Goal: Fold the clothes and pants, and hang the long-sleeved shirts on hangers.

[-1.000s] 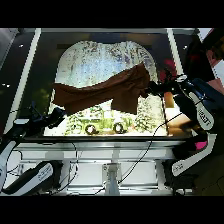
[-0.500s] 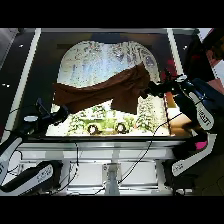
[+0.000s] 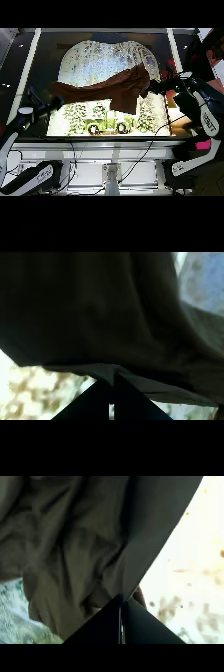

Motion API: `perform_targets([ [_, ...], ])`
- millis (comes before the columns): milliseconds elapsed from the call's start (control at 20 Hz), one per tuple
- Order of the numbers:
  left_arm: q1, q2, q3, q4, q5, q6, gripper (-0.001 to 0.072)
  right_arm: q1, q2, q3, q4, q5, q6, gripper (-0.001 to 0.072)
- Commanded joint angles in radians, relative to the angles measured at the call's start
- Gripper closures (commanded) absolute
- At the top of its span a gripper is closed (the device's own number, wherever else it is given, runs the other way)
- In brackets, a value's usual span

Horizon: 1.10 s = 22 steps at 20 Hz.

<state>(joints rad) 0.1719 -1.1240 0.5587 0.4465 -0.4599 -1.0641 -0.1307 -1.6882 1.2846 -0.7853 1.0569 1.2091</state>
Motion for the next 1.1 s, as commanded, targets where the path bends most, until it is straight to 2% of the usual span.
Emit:
perform_targets([
  [0, 0.000, 0.095, 0.126, -0.001, 0.005, 0.064, 0.0688, 0.000, 0.136, 0.002, -0.006, 0.023, -0.081, 0.0700],
  [350, 0.105, 0.399, 0.361, 0.077, 0.034, 0.062, 0.0688, -0.001, 0.536, 0.040, -0.010, -0.013, -0.108, 0.0700],
  [500, 0.199, 0.489, 0.378, 0.097, 0.077, 0.044, 0.0691, -0.001, 0.681, 0.093, -0.083, -0.119, -0.090, 0.0701],
  [550, 0.235, 0.489, 0.376, 0.160, 0.059, -0.031, 0.0692, -0.001, 0.706, 0.095, -0.155, -0.179, -0.046, 0.0701],
  [600, 0.272, 0.470, 0.375, 0.262, 0.001, -0.158, 0.0692, -0.003, 0.712, 0.095, -0.257, -0.204, 0.047, 0.0701],
  [650, 0.311, 0.436, 0.375, 0.390, -0.101, -0.310, 0.0692, -0.011, 0.702, 0.094, -0.343, -0.183, 0.123, 0.0701],
  [700, 0.339, 0.397, 0.375, 0.475, -0.228, -0.426, 0.0691, -0.022, 0.685, 0.094, -0.409, -0.130, 0.180, 0.0701],
  [750, 0.353, 0.363, 0.375, 0.496, -0.341, -0.441, 0.0690, -0.034, 0.667, 0.094, -0.441, -0.064, 0.204, 0.0701],
  [800, 0.355, 0.335, 0.375, 0.495, -0.440, -0.430, 0.0690, -0.040, 0.658, 0.094, -0.446, -0.003, 0.211, 0.0701],
  [900, 0.351, 0.314, 0.376, 0.435, -0.553, -0.345, 0.0689, -0.040, 0.658, 0.095, -0.447, 0.093, 0.210, 0.0701],
  [1050, 0.351, 0.335, 0.381, 0.205, -0.605, -0.243, 0.0689, -0.039, 0.701, 0.095, -0.435, 0.171, 0.205, 0.0701],
])
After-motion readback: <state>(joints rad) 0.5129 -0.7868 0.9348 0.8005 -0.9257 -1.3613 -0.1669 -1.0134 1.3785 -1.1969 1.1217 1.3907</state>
